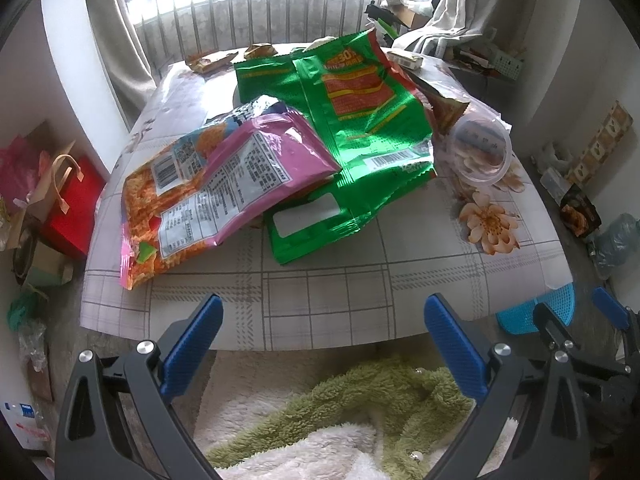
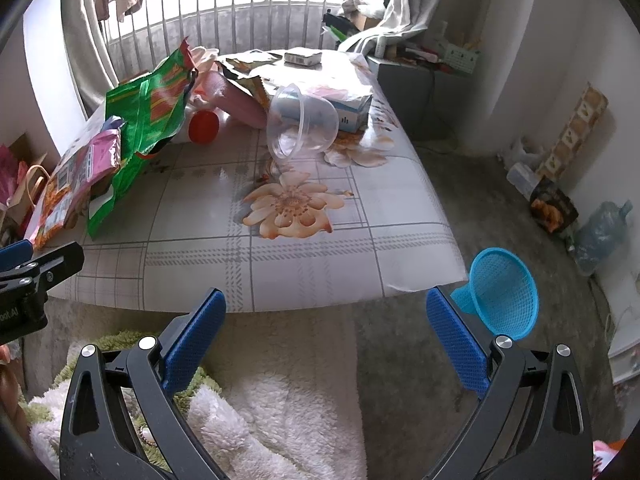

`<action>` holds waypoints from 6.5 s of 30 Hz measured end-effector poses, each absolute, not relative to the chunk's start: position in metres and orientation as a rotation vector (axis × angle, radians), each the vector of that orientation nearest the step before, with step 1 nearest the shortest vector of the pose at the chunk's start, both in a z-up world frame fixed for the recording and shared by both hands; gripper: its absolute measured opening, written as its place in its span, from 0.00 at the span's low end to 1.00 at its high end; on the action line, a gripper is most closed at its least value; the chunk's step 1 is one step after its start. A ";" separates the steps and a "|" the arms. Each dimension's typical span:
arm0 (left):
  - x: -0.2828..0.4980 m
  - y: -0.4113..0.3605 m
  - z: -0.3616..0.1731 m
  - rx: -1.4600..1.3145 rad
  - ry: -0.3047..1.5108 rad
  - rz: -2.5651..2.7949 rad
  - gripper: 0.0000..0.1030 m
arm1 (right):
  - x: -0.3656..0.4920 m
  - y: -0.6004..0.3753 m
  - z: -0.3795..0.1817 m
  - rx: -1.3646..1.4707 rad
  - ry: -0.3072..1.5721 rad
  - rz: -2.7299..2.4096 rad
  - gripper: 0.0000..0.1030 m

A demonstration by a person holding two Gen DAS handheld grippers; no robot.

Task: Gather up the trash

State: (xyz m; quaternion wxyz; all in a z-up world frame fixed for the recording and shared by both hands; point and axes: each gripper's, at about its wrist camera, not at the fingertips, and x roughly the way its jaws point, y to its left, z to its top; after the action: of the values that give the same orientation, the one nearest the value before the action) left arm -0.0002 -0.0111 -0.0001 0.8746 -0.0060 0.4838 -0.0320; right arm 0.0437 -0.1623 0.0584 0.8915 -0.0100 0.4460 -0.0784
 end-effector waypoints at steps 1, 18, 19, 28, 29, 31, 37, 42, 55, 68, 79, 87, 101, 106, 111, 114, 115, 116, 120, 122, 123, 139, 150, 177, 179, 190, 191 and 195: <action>0.000 -0.011 0.000 -0.013 1.009 -0.066 0.96 | 0.044 -0.163 0.058 -0.020 0.927 -0.163 0.94; 0.002 -0.010 0.001 -0.017 1.012 -0.060 0.96 | 0.046 -0.162 0.058 -0.010 0.928 -0.156 0.94; 0.002 -0.010 0.002 -0.017 1.013 -0.060 0.96 | 0.046 -0.162 0.058 -0.008 0.928 -0.155 0.94; 0.003 -0.010 -0.003 -0.015 1.025 -0.060 0.96 | 0.045 -0.163 0.057 -0.001 0.932 -0.153 0.94; 0.003 -0.011 -0.004 -0.015 1.026 -0.059 0.96 | 0.045 -0.163 0.056 -0.001 0.932 -0.153 0.94; 0.003 -0.011 -0.004 -0.015 1.024 -0.061 0.96 | 0.045 -0.164 0.056 0.003 0.935 -0.152 0.94; 0.009 -0.002 -0.001 -0.030 0.978 -0.053 0.96 | 0.054 -0.159 0.059 -0.003 0.935 -0.117 0.94; 0.018 0.017 0.010 -0.043 0.904 -0.013 0.96 | 0.064 -0.153 0.072 0.032 0.898 -0.060 0.94; 0.029 0.029 0.024 -0.123 0.715 -0.260 0.96 | 0.098 -0.173 0.076 0.235 0.839 0.037 0.94; 0.078 -0.016 0.067 -0.192 0.642 -0.531 0.96 | 0.146 -0.198 0.081 0.208 0.769 -0.005 0.74; 0.131 -0.098 0.091 0.100 0.570 -0.631 0.67 | 0.185 -0.200 0.054 0.201 0.794 0.040 0.36; 0.136 -0.127 0.048 0.437 0.596 -0.601 0.38 | 0.186 -0.225 0.046 0.270 0.817 0.038 0.09; 0.122 -0.162 0.007 0.759 0.527 -0.571 0.35 | 0.148 -0.266 0.039 0.295 0.853 -0.010 0.05; 0.117 -0.181 -0.020 0.956 0.441 -0.503 0.37 | 0.139 -0.278 0.037 0.338 0.859 -0.019 0.05; 0.119 -0.195 -0.039 1.124 0.294 -0.398 0.37 | 0.136 -0.287 0.034 0.368 0.857 -0.017 0.05; 0.120 -0.202 -0.052 1.216 0.236 -0.370 0.38 | 0.136 -0.289 0.033 0.386 0.858 -0.009 0.05; 0.120 -0.204 -0.058 1.251 0.226 -0.364 0.38 | 0.136 -0.289 0.033 0.390 0.857 -0.007 0.05; 0.119 -0.206 -0.061 1.267 0.224 -0.364 0.38 | 0.136 -0.289 0.033 0.392 0.857 -0.006 0.05; 0.122 -0.209 -0.070 1.296 0.266 -0.376 0.39 | 0.134 -0.292 0.033 0.395 0.852 -0.005 0.05; 0.127 -0.208 -0.067 1.277 0.288 -0.380 0.43 | 0.132 -0.293 0.033 0.398 0.851 -0.006 0.05; 0.129 -0.208 -0.066 1.264 0.294 -0.385 0.47 | 0.130 -0.294 0.033 0.400 0.850 -0.007 0.05; 0.149 -0.231 -0.081 1.289 0.311 -0.327 0.36 | 0.108 -0.318 0.033 0.458 0.837 -0.045 0.05; 0.155 -0.232 -0.050 1.237 0.280 -0.277 0.02 | 0.101 -0.326 0.032 0.490 0.814 -0.036 0.04; 0.103 -0.396 0.060 0.680 0.563 -0.941 0.01 | 0.025 -0.483 -0.004 0.718 0.713 -0.450 0.04; 0.106 -0.451 0.041 0.635 0.734 -1.074 0.01 | 0.015 -0.513 -0.025 0.768 0.730 -0.537 0.04; 0.105 -0.633 -0.128 0.705 1.194 -1.122 0.01 | 0.000 -0.622 -0.134 1.015 0.825 -0.790 0.04; 0.106 -0.642 -0.138 0.701 1.209 -1.117 0.03 | 0.001 -0.629 -0.142 1.031 0.829 -0.800 0.05; 0.111 -0.651 -0.164 0.730 1.240 -1.080 0.66 | 0.013 -0.650 -0.182 1.092 0.865 -0.836 0.40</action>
State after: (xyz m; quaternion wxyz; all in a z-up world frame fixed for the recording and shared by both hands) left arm 0.1109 -0.6506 -0.1640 0.6220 0.3175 0.5398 -0.4700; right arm 0.0129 -0.6503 -0.1819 0.6877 0.4880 0.3863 -0.3736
